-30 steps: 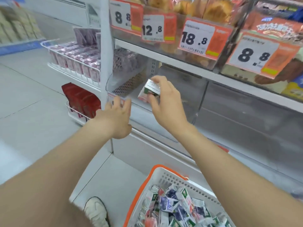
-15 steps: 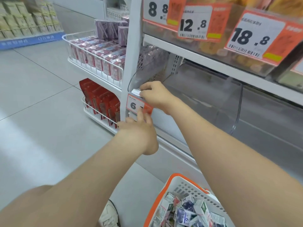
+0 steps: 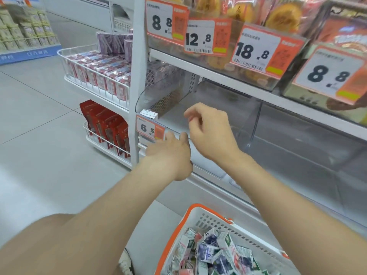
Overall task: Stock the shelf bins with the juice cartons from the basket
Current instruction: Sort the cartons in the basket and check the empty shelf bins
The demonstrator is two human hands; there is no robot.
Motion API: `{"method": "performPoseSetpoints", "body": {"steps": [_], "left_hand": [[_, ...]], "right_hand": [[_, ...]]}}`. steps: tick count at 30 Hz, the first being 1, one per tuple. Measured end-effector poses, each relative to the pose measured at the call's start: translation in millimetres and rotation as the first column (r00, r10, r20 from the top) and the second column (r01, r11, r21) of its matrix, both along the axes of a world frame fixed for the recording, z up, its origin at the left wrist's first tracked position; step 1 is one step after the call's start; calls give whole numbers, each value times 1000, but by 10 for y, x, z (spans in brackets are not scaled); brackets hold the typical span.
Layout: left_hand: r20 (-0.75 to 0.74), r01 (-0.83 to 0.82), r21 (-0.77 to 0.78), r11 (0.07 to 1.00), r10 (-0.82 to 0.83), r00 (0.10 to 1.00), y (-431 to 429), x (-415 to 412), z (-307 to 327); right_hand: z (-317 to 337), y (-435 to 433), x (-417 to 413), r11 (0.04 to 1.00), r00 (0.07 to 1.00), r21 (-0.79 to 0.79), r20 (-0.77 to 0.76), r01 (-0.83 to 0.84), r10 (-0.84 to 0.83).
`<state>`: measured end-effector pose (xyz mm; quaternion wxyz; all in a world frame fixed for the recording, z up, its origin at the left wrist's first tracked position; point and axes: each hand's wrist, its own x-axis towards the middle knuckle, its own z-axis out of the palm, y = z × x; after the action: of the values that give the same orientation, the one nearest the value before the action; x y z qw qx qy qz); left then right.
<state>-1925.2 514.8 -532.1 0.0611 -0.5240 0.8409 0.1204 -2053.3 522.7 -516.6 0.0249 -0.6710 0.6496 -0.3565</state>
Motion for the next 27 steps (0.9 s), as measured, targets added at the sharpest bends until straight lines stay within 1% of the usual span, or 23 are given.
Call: {"method": "performPoseSetpoints", "body": {"steps": [1, 3, 5, 8, 10, 12, 15, 16, 20, 24, 27], "left_hand": [[-75, 8, -26, 1000, -10, 997, 58, -69, -10], [-173, 58, -89, 994, -73, 982, 163, -229, -54], [-189, 136, -136, 981, -161, 969, 245, -404, -130], [-133, 193, -135, 972, -211, 968, 352, -632, -220], [-97, 177, -127, 976, -190, 977, 439, -736, -247], [-101, 121, -174, 977, -140, 985, 521, -814, -263], [-87, 67, -325, 943, -101, 991, 591, -909, -301], [-100, 64, -343, 937, -104, 990, 597, -935, -325], [-206, 74, -290, 954, -138, 969, 501, -997, -442], [-255, 144, -349, 926, -242, 936, 234, -960, -472], [-244, 203, -376, 904, -308, 920, 169, -927, -416]], "right_hand": [[15, 242, -93, 997, 1000, -79, -28, -15, 12], [-39, 699, -327, 987, 992, -159, -122, -13, -6], [-178, 1087, -614, 983, 978, -173, -190, 55, -88], [-359, 1549, -1067, 973, 937, -61, -266, 221, -229], [-409, 1792, -1336, 949, 911, 22, -289, 315, -296], [-443, 1971, -1534, 926, 897, 92, -299, 365, -325], [-508, 2061, -1672, 926, 932, 189, -228, 327, -283], [-532, 2055, -1684, 929, 939, 204, -219, 310, -265], [-575, 2005, -1727, 918, 929, 234, -267, 319, -255], [-599, 1980, -1714, 935, 927, 181, -280, 305, -248], [-579, 1968, -1690, 938, 925, 124, -247, 325, -288]]}}
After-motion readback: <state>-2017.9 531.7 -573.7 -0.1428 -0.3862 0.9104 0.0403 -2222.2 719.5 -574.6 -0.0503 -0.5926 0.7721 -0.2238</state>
